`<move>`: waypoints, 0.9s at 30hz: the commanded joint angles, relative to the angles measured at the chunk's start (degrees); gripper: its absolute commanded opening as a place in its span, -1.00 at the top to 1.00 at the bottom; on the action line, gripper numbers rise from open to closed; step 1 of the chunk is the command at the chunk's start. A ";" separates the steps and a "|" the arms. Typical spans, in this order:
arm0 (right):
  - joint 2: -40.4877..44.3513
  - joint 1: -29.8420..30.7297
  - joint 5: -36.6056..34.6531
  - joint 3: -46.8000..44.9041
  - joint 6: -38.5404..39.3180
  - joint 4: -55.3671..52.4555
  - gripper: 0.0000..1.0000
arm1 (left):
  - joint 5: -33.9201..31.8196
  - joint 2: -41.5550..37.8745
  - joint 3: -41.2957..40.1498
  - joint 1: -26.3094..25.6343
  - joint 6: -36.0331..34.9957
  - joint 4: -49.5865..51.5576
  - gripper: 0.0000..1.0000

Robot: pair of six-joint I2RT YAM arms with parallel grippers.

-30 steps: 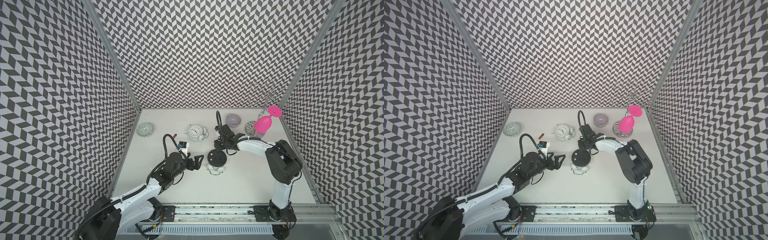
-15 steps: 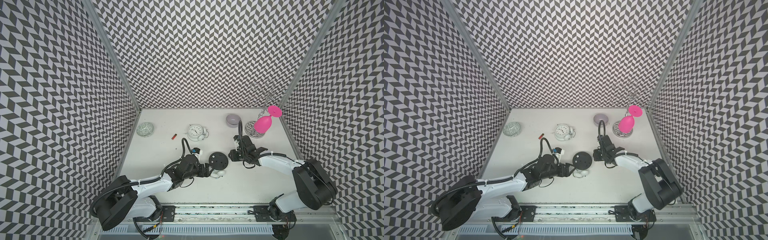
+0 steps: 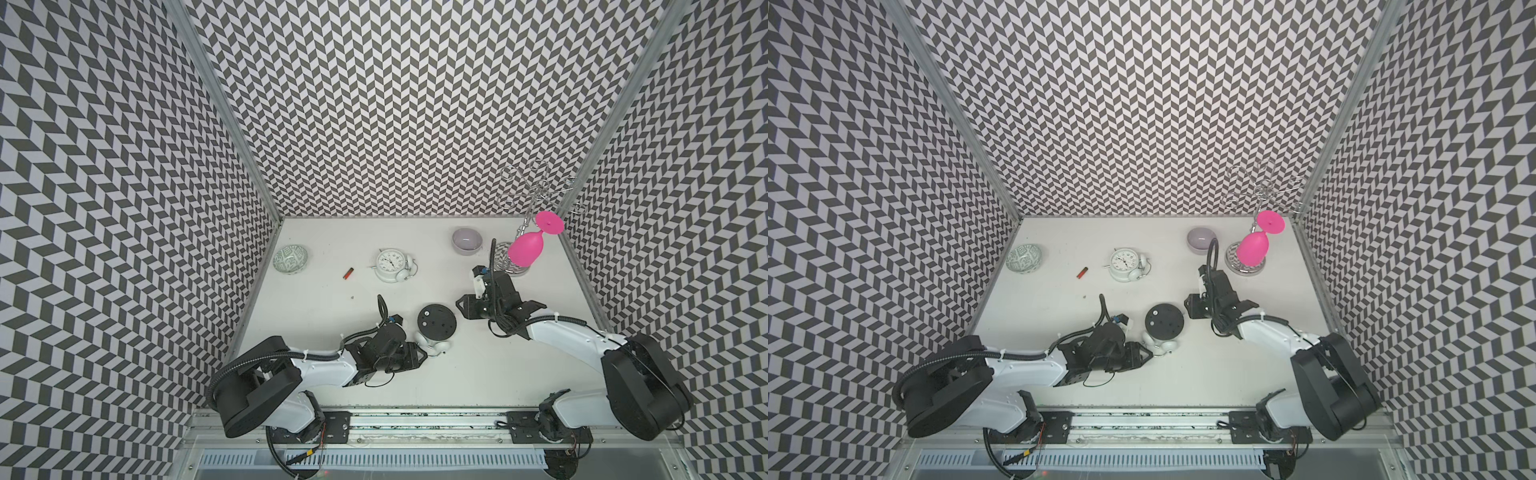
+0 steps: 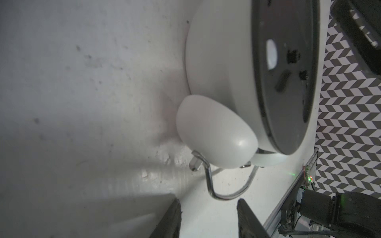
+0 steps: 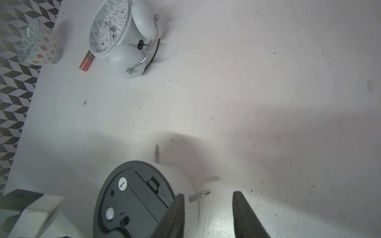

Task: Insert the battery into the alarm
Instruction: Adjust the alarm at the center of the board.

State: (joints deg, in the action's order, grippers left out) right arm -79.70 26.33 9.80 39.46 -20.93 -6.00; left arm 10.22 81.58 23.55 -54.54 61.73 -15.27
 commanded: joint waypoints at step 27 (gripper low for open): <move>9.30 -0.02 9.52 -2.41 3.39 1.63 0.17 | 12.06 14.93 19.39 18.54 -40.27 28.51 1.00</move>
State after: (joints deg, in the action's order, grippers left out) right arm -72.86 26.13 16.21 37.47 -19.62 -6.04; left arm 21.87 93.49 41.36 -36.73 32.10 3.46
